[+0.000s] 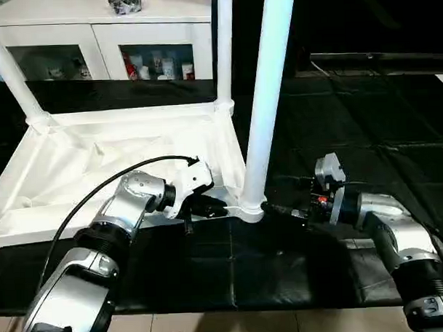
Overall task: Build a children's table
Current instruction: Rotate leg to tighten
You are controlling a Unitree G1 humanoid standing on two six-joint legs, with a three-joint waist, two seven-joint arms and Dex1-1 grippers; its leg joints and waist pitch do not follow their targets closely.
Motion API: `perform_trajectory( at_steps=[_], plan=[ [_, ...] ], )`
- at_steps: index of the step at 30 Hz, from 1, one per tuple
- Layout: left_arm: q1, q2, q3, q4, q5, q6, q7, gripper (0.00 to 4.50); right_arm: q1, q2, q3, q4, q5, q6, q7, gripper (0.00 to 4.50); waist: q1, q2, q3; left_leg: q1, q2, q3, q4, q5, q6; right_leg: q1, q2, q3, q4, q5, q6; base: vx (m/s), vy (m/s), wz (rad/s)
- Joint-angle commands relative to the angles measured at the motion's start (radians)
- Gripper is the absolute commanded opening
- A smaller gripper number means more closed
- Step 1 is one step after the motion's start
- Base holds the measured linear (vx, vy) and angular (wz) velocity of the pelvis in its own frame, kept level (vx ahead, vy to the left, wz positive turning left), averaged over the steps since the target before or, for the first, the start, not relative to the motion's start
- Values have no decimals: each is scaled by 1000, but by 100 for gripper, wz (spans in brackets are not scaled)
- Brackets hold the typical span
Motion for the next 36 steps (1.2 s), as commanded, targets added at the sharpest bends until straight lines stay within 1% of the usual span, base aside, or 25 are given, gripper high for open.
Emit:
perform_trajectory(
  at_steps=[1, 3, 4, 6, 7, 8, 10, 11, 12, 13, 14, 15, 17, 18, 19, 23, 24, 25, 26, 28, 29, 30, 32, 34, 36],
  plan=[
    [-5, 20, -20, -16, 1, 4, -62, 9, -3, -13, 20, -5, 3, 3, 19, 450, 0, 6, -73, 7, 28, -6, -63, -217, 40, 62, -64, 52, -77, -207, -196, 0, 0, 0],
    [4, 30, -25, -33, -9, -2, -102, 9, -22, -14, 26, 8, 4, 0, 42, 450, -2, 5, -75, 7, 28, -7, -62, -206, 44, 63, -64, 52, -74, -187, -203, 0, 0, 0],
    [7, 33, -26, -41, -15, -4, -120, 9, -31, -13, 28, 14, 7, 2, 53, 450, -3, 7, -75, 6, 29, -6, -61, -195, 47, 62, -63, 52, -71, -163, -211, 0, 0, 0],
    [20, 48, -39, -66, -21, -14, -167, 9, -61, -7, 38, 36, 9, -5, 85, 450, -5, 6, -76, 6, 30, -6, -60, -185, 55, 62, -63, 52, -64, -123, -234, 0, 0, 0],
    [24, 55, -47, -74, -18, -21, -182, 9, -72, -4, 43, 45, 7, -12, 96, 450, -6, 6, -76, 8, 30, -4, -59, -188, 55, 60, -62, 52, -65, -125, -236, 0, 0, 0],
    [32, 66, -57, -88, -17, -27, -205, 9, -85, 2, 54, 57, 4, -25, 121, 450, -5, 1, -75, 9, 30, -2, -59, -194, 56, 60, -63, 53, -67, -135, -235, 0, 0, 0],
    [41, 82, -69, -103, -15, -37, -235, 9, -98, 6, 79, 71, -2, -36, 169, 450, -3, 3, -75, 9, 32, -4, -60, -198, 56, 60, -65, 53, -65, -151, -237, 0, 0, 0],
    [48, 94, -78, -113, -12, -49, -257, 9, -106, 7, 104, 81, -12, -44, 211, 450, -2, -1, -72, 11, 33, -3, -61, -213, 53, 57, -65, 54, -69, -186, -226, 0, 0, 0],
    [51, 99, -82, -117, -10, -55, -266, 9, -108, 7, 117, 86, -17, -47, 229, 450, 0, 4, -70, 14, 34, -2, -63, -225, 49, 54, -66, 56, -73, -209, -221, 0, 0, 0],
    [56, 107, -86, -125, -9, -60, -279, 9, -113, 10, 129, 93, -21, -44, 247, 450, 0, -2, -70, 14, 34, -2, -63, -228, 47, 54, -66, 55, -73, -216, -220, 0, 0, 0],
    [59, 113, -89, -132, -9, -62, -290, 2, -117, 12, 138, 99, -23, -42, 260, 431, 1, 1, -70, 14, 35, -4, -64, -231, 44, 55, -66, 55, -71, -222, -220, 0, 0, 0],
    [66, 122, -94, -142, -7, -69, -306, 0, -128, 19, 149, 112, -24, -37, 280, 411, 1, -3, -69, 13, 37, -5, -66, -238, 38, 54, -67, 56, -69, -235, -217, 0, 0, 0],
    [78, 136, -101, -161, -7, -75, -327, 0, -142, 28, 164, 126, -24, -30, 307, 411, -1, -4, -68, 11, 37, -7, -68, -249, 33, 54, -69, 56, -69, -255, -212, 0, 0, 0],
    [81, 139, -103, -166, -7, -76, -331, 0, -146, 31, 169, 130, -24, -28, 315, 392, -2, -3, -68, 12, 37, -5, -69, -250, 33, 53, -69, 57, -71, -258, -209, 0, 0, 0],
    [86, 145, -106, -176, -8, -76, -340, 0, -152, 34, 177, 136, -25, -25, 328, 378, -1, -8, -68, 14, 37, -4, -67, -245, 32, 52, -69, 58, -71, -256, -208, 0, 0, 0],
    [99, 157, -110, -199, -8, -71, -349, 0, -165, 48, 192, 154, -35, -36, 339, 360, 1, -7, -69, 13, 37, -3, -66, -219, 35, 51, -68, 60, -68, -239, -208, 0, 0, 0],
    [103, 160, -111, -209, -9, -68, -352, 0, -172, 54, 194, 165, -39, -41, 341, 334, 0, -8, -70, 12, 37, -4, -67, -218, 33, 51, -69, 59, -66, -232, -212, 0, 0, 0],
    [105, 162, -111, -213, -9, -66, -354, 0, -175, 57, 196, 171, -41, -44, 341, 326, 0, -10, -70, 12, 37, -3, -66, -218, 32, 52, -69, 59, -66, -231, -213, 0, 0, 0],
    [105, 162, -111, -213, -9, -66, -354, 0, -175, 57, 196, 171, -41, -44, 341, 326, 0, -9, -69, 11, 36, -3, -66, -217, 32, 51, -68, 59, -66, -232, -212, 0, 0, 0],
    [110, 167, -112, -226, -11, -61, -358, 0, -186, 63, 200, 191, -42, -52, 350, 302, -1, -9, -70, 11, 36, -4, -66, -216, 29, 52, -70, 59, -64, -235, -211, 0, 0, 0],
    [114, 170, -113, -235, -12, -58, -361, 0, -194, 68, 203, 207, -43, -57, 358, 302, -1, -9, -71, 12, 36, -3, -66, -216, 30, 52, -69, 59, -66, -234, -211, 0, 0, 0],
    [115, 172, -113, -239, -12, -56, -363, 0, -200, 73, 207, 217, -43, -59, 366, 282, -1, -8, -71, 13, 36, -3, -65, -220, 31, 51, -69, 59, -65, -231, -214, 0, 0, 0],
    [115, 174, -116, -244, -10, -53, -362, 0, -211, 83, 213, 239, -45, -64, 378, 282, -2, -7, -69, 12, 36, -3, -67, -223, 32, 51, -67, 59, -66, -233, -213, 0, 0, 0],
    [114, 173, -118, -246, -11, -47, -359, 0, -216, 91, 216, 251, -47, -69, 378, 247, -3, -6, -70, 13, 36, -4, -67, -226, 29, 52, -68, 59, -66, -237, -215, 0, 0, 0],
    [113, 172, -118, -246, -10, -45, -358, 0, -218, 96, 217, 256, -48, -70, 376, 243, -3, -6, -70, 13, 36, -4, -67, -226, 28, 52, -68, 59, -65, -237, -215, 0, 0, 0]
  ],
)
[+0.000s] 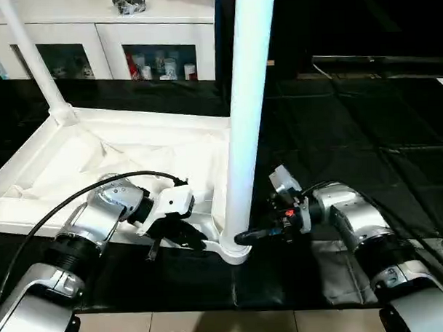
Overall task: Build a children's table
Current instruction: Rotate leg to tighten
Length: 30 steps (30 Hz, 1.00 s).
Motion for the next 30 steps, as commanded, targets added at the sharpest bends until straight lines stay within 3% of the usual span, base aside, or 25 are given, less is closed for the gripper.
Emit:
perform_trajectory(
  at_steps=[1, 6, 13, 18, 21, 23, 24, 26, 27, 29, 30],
  plan=[
    [8, -2, -42, -24, 16, 5, -46, 0, -20, 4, 2, 6, -4, -13, 1, 235, -5, 2, -70, 13, 36, -4, -70, -226, 27, 52, -67, 59, -68, -234, -215, 0, 0, 0],
    [7, 0, -45, -24, 19, 10, -40, 0, -21, 23, -3, 19, -6, -15, 0, 202, -6, 2, -70, 11, 35, -5, -70, -226, 26, 53, -67, 59, -68, -230, -214, 0, 0, 0],
    [7, -1, -40, -26, 19, 30, -20, 0, -13, 27, -5, 18, 1, -8, 15, 200, -6, 8, -70, 13, 35, -6, -70, -233, 23, 52, -66, 59, -68, -234, -217, 0, 0, 0],
    [-21, -44, -5, 19, 26, 114, 97, 0, 32, 41, -36, -30, 23, 9, -70, 200, -6, 5, -69, 15, 35, -5, -71, -246, 19, 52, -65, 59, -71, -245, -218, 0, 0, 0],
    [-51, -92, 32, 62, 21, 171, 201, 0, 67, 68, -69, -48, 12, 18, -214, 198, -4, 6, -64, 22, 33, -5, -72, -281, 5, 48, -67, 59, -80, -315, -197, 0, 0, 0],
    [-72, -126, 58, 89, 14, 208, 272, 0, 84, 93, -91, -45, -4, 26, -327, 196, -8, 2, -59, 21, 28, -7, -76, -300, -9, 49, -68, 58, -91, -406, -157, 0, 0, 0],
    [-84, -143, 70, 105, 12, 222, 310, 0, 90, 111, -103, -36, -12, 28, -392, 196, -15, 1, -57, 23, 24, -12, -76, -327, -16, 49, -73, 54, -103, -502, -124, 0, 0, 0],
    [-110, -178, 92, 143, 15, 237, 395, 0, 88, 159, -131, -11, -22, 34, -529, 196, -26, 2, -56, 15, 21, -18, -79, -322, -20, 54, -73, 49, -107, -533, -94, 0, 0, 0],
    [-136, -213, 112, 177, 15, 253, 473, 0, 82, 210, -155, 13, -33, 32, -659, 195, -37, 2, -57, 18, 19, -19, -79, -328, -30, 48, -72, 48, -110, -543, -85, 0, 0, 0],
    [-147, -230, 127, 190, 9, 265, 514, 0, 69, 230, -169, 32, -29, 42, -714, 195, -51, -1, -57, 13, 16, -24, -79, -336, -28, 54, -73, 43, -113, -559, -75, 0, 0, 0],
    [-165, -259, 148, 212, 6, 277, 587, 0, 37, 264, -188, 76, -28, 41, -805, 195, -58, 4, -57, 10, 15, -24, -79, -336, -21, 54, -71, 42, -114, -553, -75, 0, 0, 0]
  ],
)
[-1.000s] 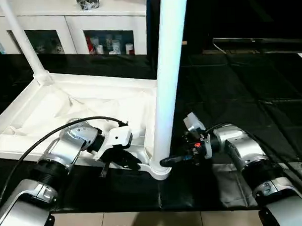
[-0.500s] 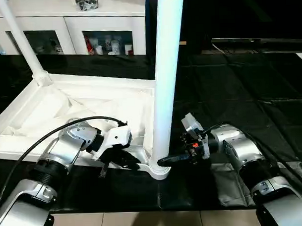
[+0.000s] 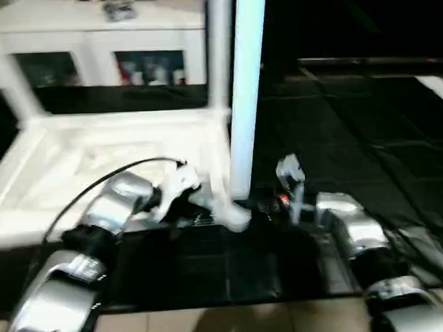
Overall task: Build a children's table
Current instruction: Rotate leg to tighten
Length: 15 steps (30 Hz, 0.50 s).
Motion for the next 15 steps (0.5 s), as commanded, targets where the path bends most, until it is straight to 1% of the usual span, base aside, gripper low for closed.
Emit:
perform_trajectory(
  at_steps=[1, 2, 3, 4, 5, 6, 7, 8, 9, 10, 11, 12, 13, 14, 15],
  plan=[
    [-47, -72, 42, 12, -40, 14, 136, 0, -43, 90, 37, 103, -15, 38, -120, 195, 0, 3, -57, -5, 18, -21, -78, -336, -17, 48, -70, 40, -112, -549, -77, 0, 0, 0],
    [-53, -82, 44, 18, -35, 19, 154, 0, -58, 100, 35, 120, -27, 34, -160, 195, -5, 4, -57, -4, 16, -21, -77, -340, -16, 46, -69, 38, -113, -548, -80, 0, 0, 0],
    [-57, -87, 45, 20, -32, 20, 165, 0, -66, 105, 31, 131, -30, 31, -180, 195, -6, 4, -58, -2, 16, -21, -76, -341, -16, 45, -71, 38, -115, -547, -82, 0, 0, 0],
    [-62, -94, 46, 24, -26, 22, 181, 0, -79, 113, 25, 145, -36, 28, -209, 195, -7, 4, -60, 2, 16, -19, -76, -333, -9, 43, -70, 41, -115, -519, -93, 0, 0, 0],
    [-62, -94, 46, 24, -26, 22, 181, 0, -79, 113, 25, 145, -36, 28, -209, 195, -9, 3, -61, 4, 17, -17, -75, -325, -2, 40, -67, 44, -111, -472, -111, 0, 0, 0],
    [-66, -100, 48, 27, -20, 21, 194, 0, -83, 121, 14, 149, -31, 26, -226, 195, -10, 2, -61, 1, 18, -15, -76, -312, 7, 43, -64, 46, -106, -430, -126, 0, 0, 0],
    [-65, -101, 36, 19, -9, 10, 178, 0, -85, 130, -6, 147, -11, 16, -221, 195, -10, -1, -61, 0, 19, -14, -77, -306, 12, 44, -64, 47, -103, -412, -133, 0, 0, 0],
    [-64, -100, 27, 16, -3, 1, 165, 0, -80, 134, -18, 137, -1, 21, -212, 195, -8, 2, -63, 1, 21, -13, -76, -296, 18, 44, -65, 49, -99, -376, -148, 0, 0, 0],
    [-64, -99, 21, 15, 0, -4, 156, 0, -76, 136, -25, 128, 4, 26, -205, 251, -9, 2, -63, 0, 21, -12, -75, -290, 21, 45, -64, 50, -97, -357, -155, 0, 0, 0],
    [-58, -94, 15, 8, 1, -13, 134, 0, -67, 132, -31, 117, 5, 30, -200, 251, -8, 0, -64, -1, 21, -11, -75, -273, 27, 47, -63, 51, -93, -325, -167, 0, 0, 0],
    [-52, -88, 12, 4, 1, -14, 115, 0, -56, 126, -36, 104, 5, 33, -201, 251, -6, 3, -66, -3, 21, -11, -74, -256, 32, 51, -65, 53, -89, -300, -176, 0, 0, 0],
    [-52, -87, 12, 4, 1, -14, 114, 0, -55, 125, -37, 103, 5, 33, -202, 276, -4, 2, -69, -3, 22, -9, -73, -228, 36, 53, -65, 54, -85, -253, -189, 0, 0, 0],
    [-45, -75, 5, -1, 3, -20, 90, 0, -39, 110, -39, 92, 8, 30, -194, 276, -2, 0, -70, -4, 22, -8, -73, -214, 40, 54, -65, 53, -84, -235, -194, 0, 0, 0],
    [-43, -71, 2, -1, 3, -27, 83, 0, -38, 105, -40, 97, 9, 25, -194, 294, 1, 2, -72, -6, 23, -8, -72, -187, 45, 57, -65, 53, -77, -198, -203, 0, 0, 0],
    [-36, -58, -5, -5, 5, -34, 64, 0, -27, 86, -41, 91, 17, 19, -164, 294, 3, 5, -73, -6, 23, -8, -72, -177, 46, 57, -64, 53, -75, -180, -208, 0, 0, 0]
  ],
)
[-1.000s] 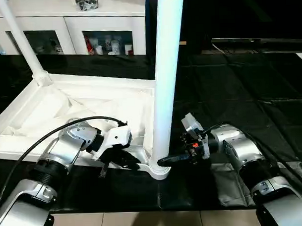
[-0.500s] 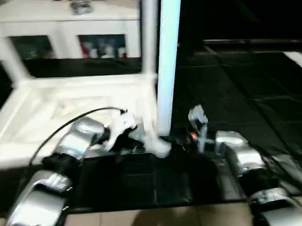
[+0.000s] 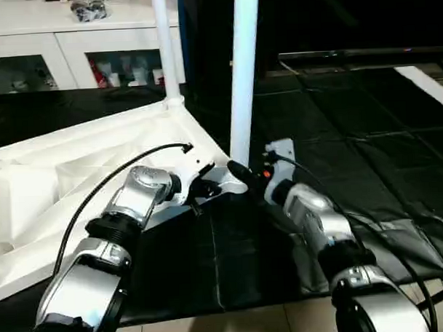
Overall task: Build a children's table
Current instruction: Rotate leg to tighten
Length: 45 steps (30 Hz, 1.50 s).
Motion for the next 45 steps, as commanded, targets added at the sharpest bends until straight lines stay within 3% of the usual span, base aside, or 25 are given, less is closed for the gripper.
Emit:
perform_trajectory(
  at_steps=[1, 7, 10, 14, 17, 18, 22, 25, 28, 35, 36, 45],
  plan=[
    [4, -4, -28, -36, -9, -33, -51, 0, 30, -5, 25, 13, 8, 28, 61, 305, 10, 5, -75, -4, 24, -4, -58, -144, 63, 64, -63, 56, -62, -117, -225, 0, 0, 0],
    [35, 47, -58, -70, -16, -62, -168, 0, 63, -109, 27, -54, 38, 46, 258, 358, 24, 9, -75, -3, 29, 0, -55, -137, 81, 69, -62, 54, -56, -66, -251, 0, 0, 0],
    [52, 88, -75, -90, -16, -95, -265, 0, 74, -209, 49, -113, 53, 61, 435, 380, 34, 10, -71, 0, 30, 1, -56, -179, 72, 66, -62, 53, -64, -132, -241, 0, 0, 0],
    [60, 106, -84, -100, -18, -115, -309, 0, 72, -256, 69, -139, 62, 77, 520, 414, 45, 9, -66, 4, 31, 1, -59, -224, 49, 63, -66, 54, -77, -250, -205, 0, 0, 0],
    [77, 142, -106, -123, -22, -144, -385, 0, 55, -324, 105, -173, 74, 109, 668, 444, 49, 6, -69, 2, 33, 0, -58, -206, 55, 64, -65, 54, -72, -232, -205, 0, 0, 0],
    [91, 177, -136, -145, -16, -180, -460, 0, 36, -351, 153, -186, 61, 114, 778, 444, 52, 6, -70, 2, 32, 0, -57, -198, 60, 63, -63, 53, -70, -218, -209, 0, 0, 0],
    [94, 187, -147, -152, -13, -195, -487, 0, 27, -356, 185, -187, 48, 114, 831, 444, 53, 8, -69, 3, 33, 1, -57, -200, 58, 60, -65, 53, -71, -224, -213, 0, 0, 0],
    [94, 196, -162, -157, -1, -221, -519, 0, 3, -338, 227, -155, 8, 72, 865, 444, 62, 7, -70, 5, 37, 0, -58, -201, 46, 56, -67, 54, -69, -235, -214, 0, 0, 0],
    [100, 205, -176, -180, -1, -230, -543, 0, -32, -302, 234, -96, -8, 43, 848, 444, 61, 7, -69, 8, 37, 0, -61, -217, 30, 55, -68, 55, -67, -237, -221, 0, 0, 0],
    [113, 205, -184, -200, -5, -240, -549, 0, -50, -260, 261, -52, -18, 34, 853, 429, 65, 4, -71, 5, 38, 0, -60, -194, 34, 56, -66, 56, -60, -192, -224, 0, 0, 0],
    [114, 204, -183, -201, -5, -240, -547, 0, -49, -260, 266, -53, -19, 34, 862, 401, 65, 4, -71, 5, 37, 1, -60, -197, 34, 57, -67, 56, -60, -200, -220, 0, 0, 0],
    [122, 210, -176, -201, -1, -245, -527, 0, -72, -252, 264, 3, -24, 23, 901, 352, 64, 0, -71, 4, 36, 1, -59, -188, 38, 57, -68, 57, -63, -223, -212, 0, 0, 0]
  ],
)
